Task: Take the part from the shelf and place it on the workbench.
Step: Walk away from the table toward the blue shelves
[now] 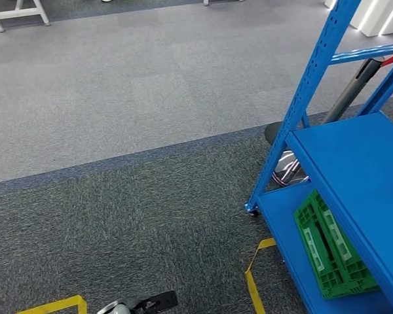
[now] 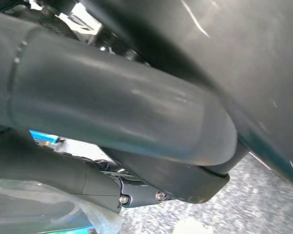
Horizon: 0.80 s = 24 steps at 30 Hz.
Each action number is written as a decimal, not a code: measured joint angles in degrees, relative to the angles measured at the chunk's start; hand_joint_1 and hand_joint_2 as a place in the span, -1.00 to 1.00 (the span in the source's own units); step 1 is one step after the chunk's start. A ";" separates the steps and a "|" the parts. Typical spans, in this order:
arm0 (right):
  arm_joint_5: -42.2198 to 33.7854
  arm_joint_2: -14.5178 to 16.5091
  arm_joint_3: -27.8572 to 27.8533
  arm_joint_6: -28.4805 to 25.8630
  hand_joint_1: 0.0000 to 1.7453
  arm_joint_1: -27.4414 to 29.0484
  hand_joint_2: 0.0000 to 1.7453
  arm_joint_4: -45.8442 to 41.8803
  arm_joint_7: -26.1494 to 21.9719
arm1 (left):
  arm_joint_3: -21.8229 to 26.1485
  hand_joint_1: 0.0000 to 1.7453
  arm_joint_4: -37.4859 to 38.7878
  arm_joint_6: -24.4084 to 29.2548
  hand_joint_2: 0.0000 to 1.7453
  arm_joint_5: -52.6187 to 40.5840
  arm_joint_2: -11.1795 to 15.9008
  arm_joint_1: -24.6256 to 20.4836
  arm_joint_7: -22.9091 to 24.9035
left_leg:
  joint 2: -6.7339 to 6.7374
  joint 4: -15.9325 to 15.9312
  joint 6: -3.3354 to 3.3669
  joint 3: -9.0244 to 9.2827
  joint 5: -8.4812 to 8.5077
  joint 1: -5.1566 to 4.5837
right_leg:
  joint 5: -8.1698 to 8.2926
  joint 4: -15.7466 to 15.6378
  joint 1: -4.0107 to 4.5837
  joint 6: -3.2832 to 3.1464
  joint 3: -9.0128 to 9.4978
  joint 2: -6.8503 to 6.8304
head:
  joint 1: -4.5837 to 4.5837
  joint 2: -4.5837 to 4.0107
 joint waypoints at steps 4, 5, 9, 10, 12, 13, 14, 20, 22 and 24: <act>0.69 0.01 -0.06 0.31 -1.00 0.27 -1.00 0.01 0.34 | -0.71 -1.00 0.00 -0.75 -1.00 -1.39 -0.08 0.08 -0.52 | 0.81 0.69 -0.97 -0.29 -0.35 -0.45 | 2.72 -10.40 0.15 -0.60 5.37 -2.22 | -0.03 0.00; 0.65 0.01 -0.07 0.38 -1.00 0.32 -1.00 0.01 0.21 | -0.98 -1.00 0.00 -0.99 -1.00 -1.73 -0.14 0.08 -0.60 | 1.10 0.79 -1.18 -0.35 -0.34 -0.50 | 2.76 -10.61 0.24 -1.02 5.43 -1.93 | -0.08 0.00; -0.39 0.02 -0.14 0.40 -1.00 0.45 -1.00 -0.01 -0.50 | -1.93 -1.00 0.00 -1.34 -1.00 -2.97 -0.90 -0.45 -0.20 | 0.30 4.81 -2.21 -1.89 -3.19 -0.11 | 3.25 -10.81 0.04 -2.42 5.50 -0.84 | -0.37 0.00; -0.64 0.02 -0.21 0.43 -1.00 0.47 -1.00 -0.01 -0.62 | -2.15 -1.00 0.00 -1.36 -1.00 -3.20 -1.00 -0.52 -0.01 | -0.21 8.53 -2.41 -3.37 -5.13 -0.05 | 3.25 -10.82 0.08 -2.69 5.50 -0.55 | -0.44 0.00; -0.89 0.02 -0.35 0.51 -1.00 0.59 -1.00 -0.01 -0.78 | -2.54 -1.00 0.00 -1.42 -1.00 -3.42 -0.99 -0.45 0.20 | -0.60 15.86 -2.47 -6.59 -8.04 0.02 | 3.23 -10.81 0.23 -2.98 5.51 0.18 | -0.46 0.00; -0.93 0.02 -0.43 0.61 -1.00 0.67 -1.00 -0.01 -0.80 | -2.68 -1.00 0.00 -1.46 -1.00 -3.45 -0.96 -0.40 0.23 | -0.66 17.36 -2.37 -7.32 -8.05 0.01 | 3.23 -10.81 0.31 -3.01 5.54 0.60 | -0.46 0.00; -0.89 0.02 -0.49 0.75 -1.00 0.71 -1.00 -0.01 -0.78 | -2.77 -1.00 0.00 -1.48 -1.00 -3.48 -0.93 -0.40 0.25 | -0.74 16.61 -2.19 -7.03 -6.91 -0.01 | 3.23 -10.81 0.37 -3.02 5.62 1.05 | -0.46 0.00; 1.29 -0.10 -0.55 2.06 -1.00 0.46 -1.00 -0.02 -1.01 | -2.67 -1.00 0.00 -1.20 -1.00 -2.32 0.10 -0.89 0.07 | -3.09 1.16 -1.08 -0.31 -0.42 -0.28 | 3.33 -10.65 0.51 -2.34 5.28 3.15 | -0.45 0.00; 2.21 -0.26 -0.26 2.25 -1.00 0.44 -1.00 -0.03 -1.10 | -2.60 -1.00 0.00 -1.55 -1.00 -2.14 0.41 -1.19 0.14 | -2.70 0.47 -0.76 -0.15 -0.25 -0.19 | 3.26 -10.64 0.44 -1.71 4.95 3.16 | -0.43 0.00; 2.82 -0.43 0.08 2.59 -1.00 0.25 -1.00 -0.04 -1.21 | -2.48 -1.00 0.00 -1.90 -1.00 -1.94 0.67 -1.64 0.17 | -2.11 -0.25 -0.25 0.12 0.13 0.05 | 1.36 -7.78 0.51 -1.17 3.47 2.19 | -0.31 0.00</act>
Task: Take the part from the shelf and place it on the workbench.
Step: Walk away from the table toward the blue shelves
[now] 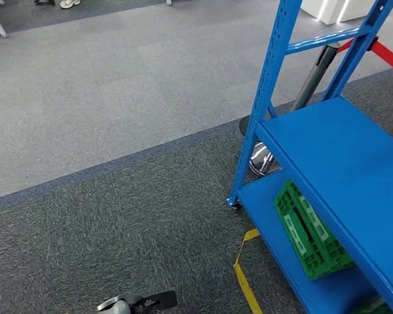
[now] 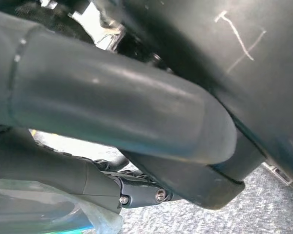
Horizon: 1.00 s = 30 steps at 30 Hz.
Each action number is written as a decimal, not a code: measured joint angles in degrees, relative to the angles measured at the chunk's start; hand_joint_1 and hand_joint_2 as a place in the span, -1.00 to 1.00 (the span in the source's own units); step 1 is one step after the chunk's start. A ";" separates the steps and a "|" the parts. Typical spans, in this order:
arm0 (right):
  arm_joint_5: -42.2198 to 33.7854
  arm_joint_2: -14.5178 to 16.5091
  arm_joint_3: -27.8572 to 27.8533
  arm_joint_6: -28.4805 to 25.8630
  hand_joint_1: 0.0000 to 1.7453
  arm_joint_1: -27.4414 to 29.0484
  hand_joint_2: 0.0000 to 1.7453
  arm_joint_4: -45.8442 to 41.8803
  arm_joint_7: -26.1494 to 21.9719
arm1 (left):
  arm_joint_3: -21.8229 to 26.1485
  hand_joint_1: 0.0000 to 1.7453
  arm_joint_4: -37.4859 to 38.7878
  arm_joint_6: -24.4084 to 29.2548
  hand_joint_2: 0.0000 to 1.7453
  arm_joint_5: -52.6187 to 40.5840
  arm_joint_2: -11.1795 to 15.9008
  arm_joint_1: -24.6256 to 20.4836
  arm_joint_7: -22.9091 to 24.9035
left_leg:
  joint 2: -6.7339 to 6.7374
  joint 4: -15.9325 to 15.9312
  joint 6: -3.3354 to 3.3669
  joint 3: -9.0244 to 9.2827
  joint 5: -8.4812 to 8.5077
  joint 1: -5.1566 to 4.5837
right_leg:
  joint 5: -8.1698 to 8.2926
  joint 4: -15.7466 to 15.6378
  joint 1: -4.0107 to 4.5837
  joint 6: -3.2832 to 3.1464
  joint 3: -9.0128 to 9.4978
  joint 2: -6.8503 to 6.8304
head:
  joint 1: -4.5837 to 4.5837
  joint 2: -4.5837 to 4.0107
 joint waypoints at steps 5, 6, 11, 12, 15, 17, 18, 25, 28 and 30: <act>0.15 -0.49 0.12 0.52 -1.00 -0.55 -1.00 -0.08 -0.16 | 1.28 -1.00 0.01 0.12 -1.00 0.93 1.17 -0.22 -0.09 | 1.95 -0.08 0.29 0.10 -0.04 0.05 | -4.00 12.09 -0.23 0.96 -5.33 -1.67 | 0.06 0.00; 0.19 -0.57 0.13 0.57 -1.00 -0.52 -1.00 -0.09 -0.09 | 1.47 -1.00 0.01 0.20 -1.00 0.98 1.28 -0.23 -0.10 | 2.19 -0.04 0.20 0.15 -0.11 0.08 | -2.25 9.72 -0.42 1.09 -4.11 -1.99 | 0.05 0.00; 0.72 -0.87 0.40 1.26 -1.00 -0.10 -1.00 -0.08 0.19 | 2.42 -1.00 0.01 0.90 -1.00 1.34 1.79 -0.17 -0.17 | 3.18 1.00 -1.06 -0.35 -0.64 -0.48 | 1.46 -2.36 -0.45 0.52 1.60 -4.36 | 0.05 0.00; 0.78 -0.90 0.48 1.35 -1.00 -0.06 -1.00 -0.09 0.17 | 2.60 -1.00 0.01 1.01 -1.00 1.39 1.84 -0.13 -0.17 | 3.54 1.10 -1.27 -0.41 -0.67 -0.46 | 1.42 -2.55 -0.46 0.00 1.70 -3.93 | -0.03 0.00; 0.95 -0.90 0.74 1.51 -1.00 -0.03 -1.00 -0.09 0.09 | 2.92 -1.00 0.01 1.24 -1.00 1.44 1.94 -0.13 -0.19 | 2.71 3.88 -2.05 -1.36 -2.77 -0.14 | 1.71 -2.62 -0.58 -1.02 1.72 -3.00 | -0.15 0.00; 1.05 -0.90 0.95 1.63 -1.00 -0.08 -1.00 -0.09 0.02 | 3.22 -1.00 0.01 1.35 -1.00 1.47 2.12 0.04 -0.24 | 1.61 10.70 -2.36 -4.33 -6.33 -0.06 | 1.76 -2.65 -0.57 -1.52 1.77 -2.42 | -0.24 0.00; 1.07 -0.90 1.00 1.69 -1.00 -0.08 -1.00 -0.09 0.00 | 3.40 -1.00 0.02 1.37 -1.00 1.49 2.23 0.22 -0.27 | 1.47 14.48 -2.39 -6.07 -7.78 -0.06 | 1.77 -2.64 -0.51 -1.66 1.77 -2.06 | -0.24 0.00; 1.56 -0.81 1.50 1.61 -1.00 -0.14 -1.00 -0.08 -0.43 | 4.35 -1.00 0.02 2.01 -1.00 1.52 3.35 0.75 -0.34 | -1.15 2.80 -1.10 -1.27 -0.19 -0.18 | 1.73 -2.54 -0.20 -1.45 1.92 0.65 | -0.22 0.00; 1.62 -0.80 1.62 1.24 -1.00 -0.11 -1.00 -0.07 -0.66 | 4.90 -1.00 0.02 2.34 -1.00 1.63 3.67 1.00 -0.29 | -1.05 1.17 -0.86 -0.82 -0.28 -0.18 | 1.83 -2.63 -0.30 -0.55 1.35 1.17 | -0.23 0.00; 1.63 -0.80 1.67 1.16 -1.00 -0.12 -1.00 -0.08 -0.62 | 5.21 -1.00 0.02 2.51 -1.00 1.67 3.79 1.07 -0.26 | -0.45 0.54 -0.34 -0.57 0.03 0.04 | 0.58 -1.04 -0.23 -0.04 0.45 0.34 | -0.11 0.00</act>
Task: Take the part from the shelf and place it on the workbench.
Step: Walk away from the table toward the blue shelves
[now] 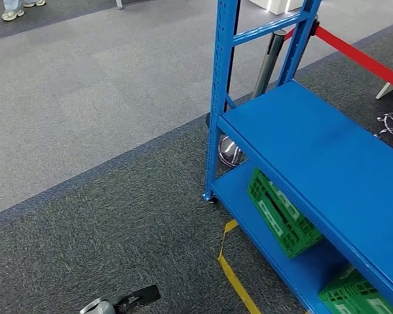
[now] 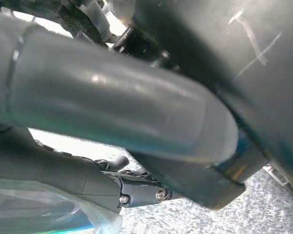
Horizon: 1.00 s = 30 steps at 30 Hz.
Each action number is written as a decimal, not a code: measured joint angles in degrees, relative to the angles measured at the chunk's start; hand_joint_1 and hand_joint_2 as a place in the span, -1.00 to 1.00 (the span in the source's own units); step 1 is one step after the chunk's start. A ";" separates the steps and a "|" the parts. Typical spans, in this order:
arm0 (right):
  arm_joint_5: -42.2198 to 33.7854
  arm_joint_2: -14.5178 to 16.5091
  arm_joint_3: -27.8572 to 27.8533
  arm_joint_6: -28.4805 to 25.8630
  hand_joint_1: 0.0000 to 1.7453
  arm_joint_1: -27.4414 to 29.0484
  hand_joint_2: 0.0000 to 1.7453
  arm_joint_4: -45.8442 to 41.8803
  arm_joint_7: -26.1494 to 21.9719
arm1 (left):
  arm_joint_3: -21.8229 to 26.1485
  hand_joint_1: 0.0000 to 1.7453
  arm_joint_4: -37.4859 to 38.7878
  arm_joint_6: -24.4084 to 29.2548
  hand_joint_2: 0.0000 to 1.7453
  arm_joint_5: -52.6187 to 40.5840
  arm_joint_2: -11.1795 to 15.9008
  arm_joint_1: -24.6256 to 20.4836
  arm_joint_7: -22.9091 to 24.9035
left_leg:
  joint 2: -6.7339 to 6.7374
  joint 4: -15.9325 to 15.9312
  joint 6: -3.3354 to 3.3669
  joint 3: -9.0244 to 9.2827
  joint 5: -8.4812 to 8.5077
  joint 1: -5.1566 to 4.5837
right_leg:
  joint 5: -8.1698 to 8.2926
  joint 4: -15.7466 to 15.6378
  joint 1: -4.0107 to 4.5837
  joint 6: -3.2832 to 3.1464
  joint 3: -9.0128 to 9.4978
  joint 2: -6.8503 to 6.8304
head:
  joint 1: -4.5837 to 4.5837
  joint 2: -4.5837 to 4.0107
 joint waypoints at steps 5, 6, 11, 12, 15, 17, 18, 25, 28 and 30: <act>-0.04 -0.03 0.13 -0.18 -1.00 -0.51 -1.00 -0.02 -0.18 | 0.51 -1.00 0.00 0.71 -1.00 0.91 0.18 0.46 0.73 | 2.04 -0.19 0.47 0.10 0.04 -0.07 | -5.55 13.29 0.07 0.84 -5.62 -1.77 | 0.12 0.00; -0.11 -0.03 0.14 -0.31 -1.00 -0.49 -1.00 -0.02 -0.15 | 0.79 -1.00 0.00 1.62 -1.00 1.81 0.22 0.49 1.38 | 2.36 -0.16 0.45 0.11 0.02 -0.07 | -4.43 12.25 0.02 0.93 -4.90 -1.99 | 0.14 0.00; -0.94 0.15 0.07 -1.76 -1.00 0.36 -1.00 0.02 0.32 | 10.64 -1.00 -0.02 20.41 -1.00 19.13 0.22 0.37 1.70 | 3.48 0.60 -0.55 -0.24 -0.28 -0.43 | 0.28 -1.44 0.12 0.31 1.97 -4.38 | 0.10 0.00; -1.08 0.19 0.05 -1.98 -1.00 0.51 -1.00 0.03 0.30 | 14.05 -1.00 -0.02 24.16 -1.00 22.83 0.25 0.34 0.60 | 3.77 0.74 -0.78 -0.34 -0.24 -0.50 | 0.28 -1.70 0.21 -0.08 2.05 -4.12 | 0.04 0.00; -1.31 0.28 -0.01 -2.25 -1.00 0.74 -1.00 0.03 0.11 | 22.88 -1.00 -0.02 29.88 -1.00 28.70 0.59 0.28 -2.27 | 3.59 2.26 -1.54 -0.85 -1.52 -0.34 | 0.59 -1.70 0.00 -1.13 2.05 -3.25 | -0.17 0.00; -1.46 0.38 -0.05 -2.30 -1.00 0.72 -1.00 0.03 -0.03 | 26.95 -1.00 -0.02 31.24 -1.00 30.43 0.94 0.39 -3.54 | 2.42 7.67 -2.06 -3.03 -4.69 -0.16 | 0.71 -1.76 -0.09 -1.70 2.09 -2.83 | -0.32 0.00; -1.57 0.41 -0.07 -2.33 -1.00 0.73 -1.00 0.03 -0.11 | 28.76 -1.00 -0.02 31.94 -1.00 31.22 1.04 0.55 -4.13 | 2.11 11.55 -2.19 -4.72 -6.46 -0.11 | 0.74 -1.76 -0.06 -1.88 2.06 -2.57 | -0.37 0.00; -2.31 0.74 -0.16 -2.85 -1.00 0.77 -1.00 0.03 -0.49 | 36.17 -1.00 -0.01 36.17 -1.00 32.93 0.37 1.52 -5.79 | -0.07 3.37 -1.51 -0.88 -0.59 0.00 | 0.77 -1.60 0.08 -1.72 2.05 0.05 | -0.36 0.00; -2.37 0.88 -0.22 -3.02 -1.00 0.77 -1.00 0.03 -0.45 | 37.35 -1.00 0.00 36.92 -1.00 33.06 -0.52 1.76 -5.70 | -0.50 0.83 -1.12 0.01 -0.64 -0.11 | 1.01 -1.74 0.01 -0.73 1.48 0.73 | -0.34 0.00; -2.37 0.89 -0.28 -3.05 -1.00 0.75 -1.00 0.03 -0.42 | 37.76 -1.00 0.00 37.09 -1.00 33.09 -0.97 1.84 -5.68 | 0.05 0.32 -0.48 0.15 -0.34 0.05 | 0.25 -0.88 0.02 -0.14 0.85 0.25 | -0.22 0.00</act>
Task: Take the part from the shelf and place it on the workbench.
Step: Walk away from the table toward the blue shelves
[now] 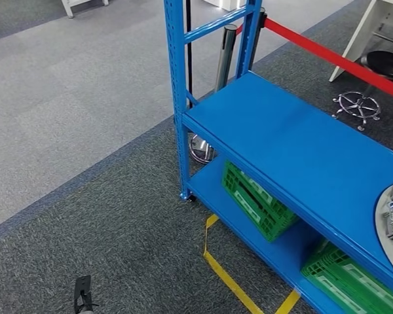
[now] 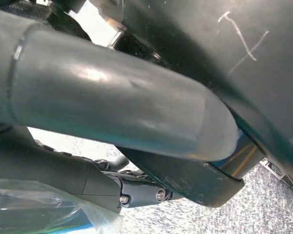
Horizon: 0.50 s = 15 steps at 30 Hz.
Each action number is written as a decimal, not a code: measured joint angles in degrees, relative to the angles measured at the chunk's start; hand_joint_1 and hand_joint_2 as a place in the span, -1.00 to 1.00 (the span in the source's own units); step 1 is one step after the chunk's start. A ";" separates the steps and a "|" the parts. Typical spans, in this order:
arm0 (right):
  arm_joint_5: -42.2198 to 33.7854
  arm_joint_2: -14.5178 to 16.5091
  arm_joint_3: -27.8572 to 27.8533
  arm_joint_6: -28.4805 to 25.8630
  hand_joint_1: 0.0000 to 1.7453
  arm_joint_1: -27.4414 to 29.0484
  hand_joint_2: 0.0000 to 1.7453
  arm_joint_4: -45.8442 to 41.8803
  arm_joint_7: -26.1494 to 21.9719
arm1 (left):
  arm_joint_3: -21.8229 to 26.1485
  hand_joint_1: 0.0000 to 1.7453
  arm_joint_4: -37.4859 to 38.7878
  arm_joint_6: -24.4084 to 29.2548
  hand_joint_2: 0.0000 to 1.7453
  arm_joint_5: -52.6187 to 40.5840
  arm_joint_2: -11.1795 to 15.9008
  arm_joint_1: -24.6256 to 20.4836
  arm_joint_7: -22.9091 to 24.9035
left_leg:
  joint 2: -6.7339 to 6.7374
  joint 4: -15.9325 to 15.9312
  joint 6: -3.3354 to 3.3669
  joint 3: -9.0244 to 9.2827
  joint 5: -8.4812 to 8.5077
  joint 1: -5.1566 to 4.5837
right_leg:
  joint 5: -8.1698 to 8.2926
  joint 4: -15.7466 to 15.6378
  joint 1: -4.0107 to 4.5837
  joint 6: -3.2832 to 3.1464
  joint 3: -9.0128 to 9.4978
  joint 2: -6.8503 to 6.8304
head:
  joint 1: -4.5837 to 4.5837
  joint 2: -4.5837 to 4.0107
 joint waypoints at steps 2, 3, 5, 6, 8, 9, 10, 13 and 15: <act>0.01 0.00 -0.05 -0.03 -1.00 -0.11 -1.00 -0.01 -0.02 | 0.33 -1.00 0.00 0.11 -1.00 0.04 -0.37 0.03 0.16 | 0.75 -0.37 0.60 0.09 0.19 0.12 | -2.83 4.86 0.09 0.37 -2.31 -1.13 | 0.19 0.00; 0.01 0.00 -0.08 -0.03 -1.00 -0.24 -1.00 -0.02 -0.07 | 0.56 -1.00 0.00 0.13 -1.00 0.13 -0.50 0.10 0.39 | 1.15 -0.37 0.77 0.05 0.17 0.06 | -4.61 8.51 0.11 0.50 -3.98 -1.52 | 0.25 0.00; 0.07 0.00 -0.13 0.00 -1.00 -0.51 -1.00 -0.03 -0.14 | 0.99 -1.00 0.01 0.09 -1.00 0.21 -0.64 0.28 1.08 | 2.06 -0.35 0.90 0.02 0.11 -0.07 | -6.44 14.05 0.10 0.70 -6.28 -1.84 | 0.21 0.00; 0.17 0.00 -0.14 0.04 -1.00 -0.61 -1.00 -0.03 -0.14 | 1.09 -1.00 0.01 -0.09 -1.00 -0.11 -0.69 0.30 1.63 | 2.43 -0.33 0.92 0.01 0.10 -0.11 | -5.85 14.12 0.09 0.74 -6.10 -2.00 | 0.23 0.00; 0.55 -0.01 -0.15 0.20 -1.00 -0.55 -1.00 -0.03 -0.08 | 1.02 -1.00 0.02 -0.68 -1.00 -1.47 -0.71 0.20 3.16 | 2.96 -0.28 0.87 0.07 0.07 -0.13 | -2.30 8.35 0.06 0.64 -2.92 -2.75 | 0.23 0.00; 0.79 -0.01 -0.15 0.30 -1.00 -0.44 -1.00 -0.03 -0.04 | 0.97 -1.00 0.02 -0.95 -1.00 -2.15 -0.64 0.10 3.88 | 3.16 -0.20 0.75 0.08 0.04 -0.23 | -0.89 4.50 0.15 0.55 -0.97 -3.51 | 0.24 0.00; 0.99 -0.02 -0.14 0.42 -1.00 -0.35 -1.00 -0.03 -0.02 | 0.92 -1.00 0.02 -1.10 -1.00 -2.66 -0.52 0.00 4.34 | 3.34 -0.08 0.56 0.00 0.00 -0.35 | -0.13 1.28 0.24 0.31 0.70 -4.10 | 0.22 0.00; 1.28 -0.05 -0.13 0.65 -1.00 -0.10 -1.00 -0.03 -0.15 | 0.78 -1.00 0.02 -1.39 -1.00 -3.79 0.14 -0.45 4.59 | 4.15 0.12 -0.23 -0.32 0.17 -0.58 | -0.13 -1.48 0.50 -0.62 1.93 -4.17 | 0.11 0.00; 1.36 -0.05 -0.11 0.75 -1.00 -0.02 -1.00 -0.03 -0.27 | 0.41 -1.00 0.01 -1.70 -1.00 -4.71 0.58 -1.04 4.59 | 3.96 0.77 -0.84 -0.53 -0.40 -0.48 | 0.25 -1.61 0.28 -1.24 1.90 -3.66 | 0.06 0.00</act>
